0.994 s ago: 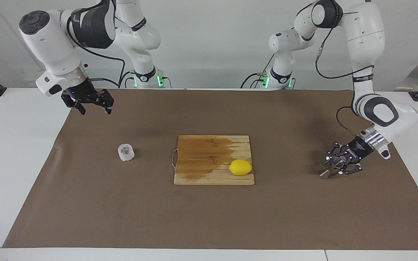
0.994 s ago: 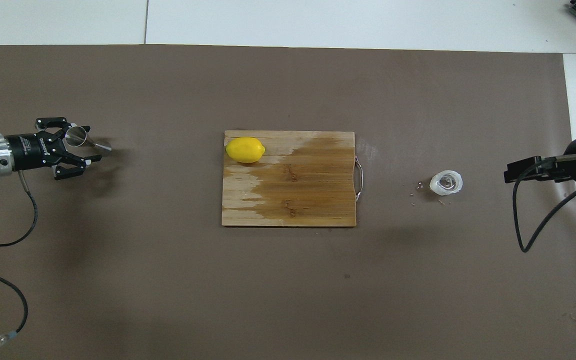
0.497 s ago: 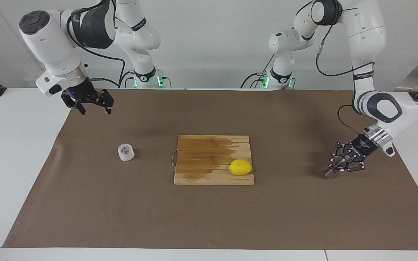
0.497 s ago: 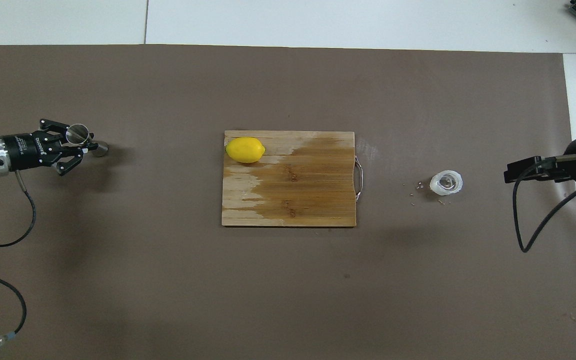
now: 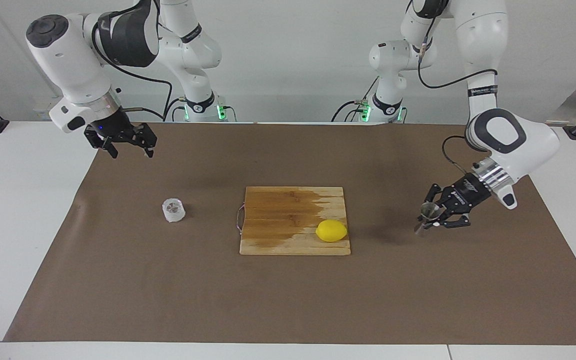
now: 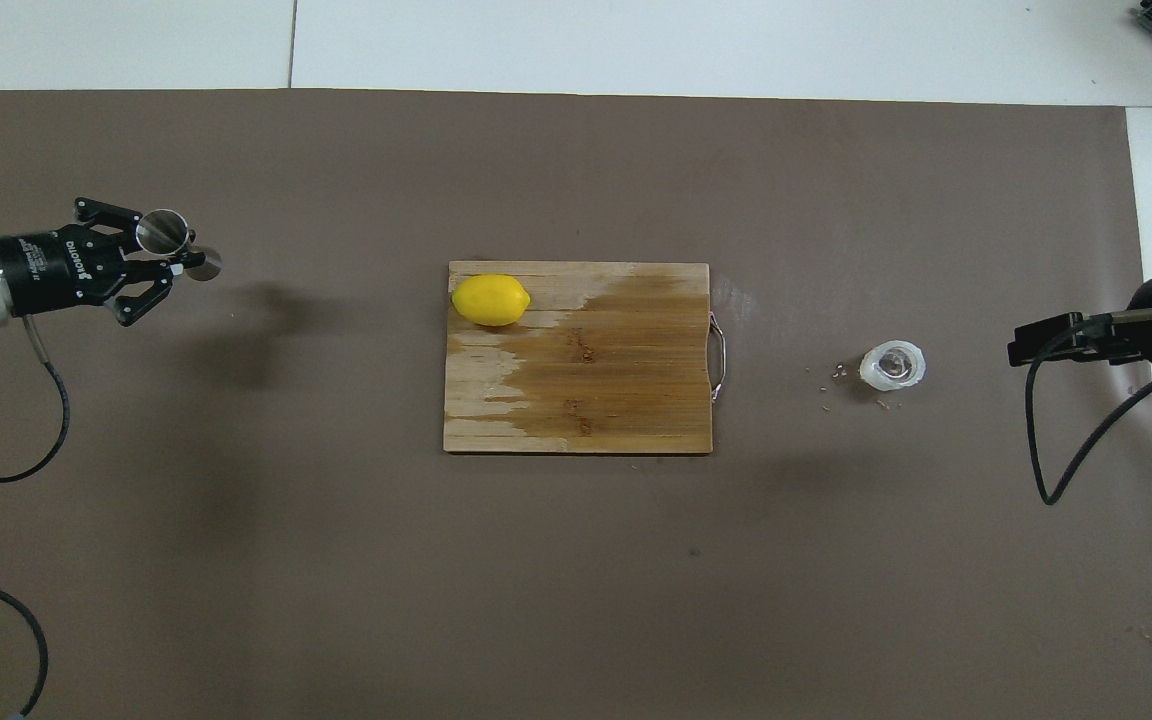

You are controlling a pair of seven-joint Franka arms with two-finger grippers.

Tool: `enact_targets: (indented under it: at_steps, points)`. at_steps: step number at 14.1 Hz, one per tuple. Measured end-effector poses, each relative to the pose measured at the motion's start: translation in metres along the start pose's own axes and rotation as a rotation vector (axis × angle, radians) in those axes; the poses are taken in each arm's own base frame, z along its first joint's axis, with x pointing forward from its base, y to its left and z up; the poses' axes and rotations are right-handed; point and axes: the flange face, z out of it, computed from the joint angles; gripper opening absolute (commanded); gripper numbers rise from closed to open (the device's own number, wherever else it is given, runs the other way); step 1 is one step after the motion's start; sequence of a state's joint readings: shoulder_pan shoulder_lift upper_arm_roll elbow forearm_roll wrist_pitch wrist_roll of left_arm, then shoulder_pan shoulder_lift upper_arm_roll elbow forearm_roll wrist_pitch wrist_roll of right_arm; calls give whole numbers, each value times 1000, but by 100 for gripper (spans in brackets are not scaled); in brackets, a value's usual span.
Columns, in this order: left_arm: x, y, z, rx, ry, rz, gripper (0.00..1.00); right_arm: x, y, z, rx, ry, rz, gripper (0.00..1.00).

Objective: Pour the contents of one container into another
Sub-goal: 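Lift the metal cup with the left gripper and carry it over the board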

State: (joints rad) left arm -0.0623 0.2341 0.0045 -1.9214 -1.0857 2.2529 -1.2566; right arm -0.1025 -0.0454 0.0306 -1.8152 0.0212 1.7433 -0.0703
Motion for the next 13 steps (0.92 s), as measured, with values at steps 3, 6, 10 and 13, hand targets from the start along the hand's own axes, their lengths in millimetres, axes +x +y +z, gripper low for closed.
enact_targets:
  at_steps: [3,6,10,13]
  points:
    - [-63,-37,54,-28,-52,-79,0,0,0,0,0,0,0,100]
    - [-103,-76,93,-28,-132,-126,0,0,0,0,0,0,0,100]
    - [-137,-120,127,-39,-171,-156,0,0,0,0,0,0,0,100]
    - [-157,-166,155,-60,-175,-191,0,0,0,0,0,0,0,100]
